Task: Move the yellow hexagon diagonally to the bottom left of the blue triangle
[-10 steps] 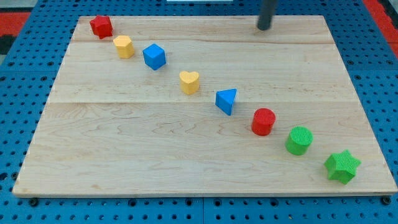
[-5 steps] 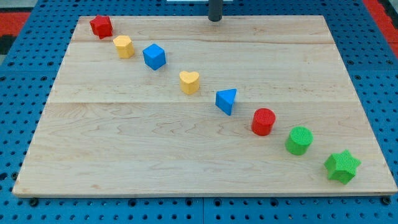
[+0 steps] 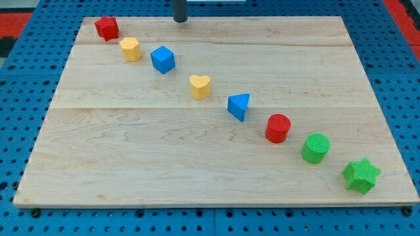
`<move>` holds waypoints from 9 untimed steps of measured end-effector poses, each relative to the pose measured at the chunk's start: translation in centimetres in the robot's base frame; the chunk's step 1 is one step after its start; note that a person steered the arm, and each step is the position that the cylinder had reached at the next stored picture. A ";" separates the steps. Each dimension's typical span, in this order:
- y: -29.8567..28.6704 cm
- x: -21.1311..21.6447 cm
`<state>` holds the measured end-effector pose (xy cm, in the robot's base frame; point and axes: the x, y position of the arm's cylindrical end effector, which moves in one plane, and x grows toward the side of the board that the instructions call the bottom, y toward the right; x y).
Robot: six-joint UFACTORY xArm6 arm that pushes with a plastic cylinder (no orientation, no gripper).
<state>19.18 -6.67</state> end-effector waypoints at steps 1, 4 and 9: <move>-2.6 0.0; -8.9 0.0; -9.4 11.1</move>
<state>30.23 -16.05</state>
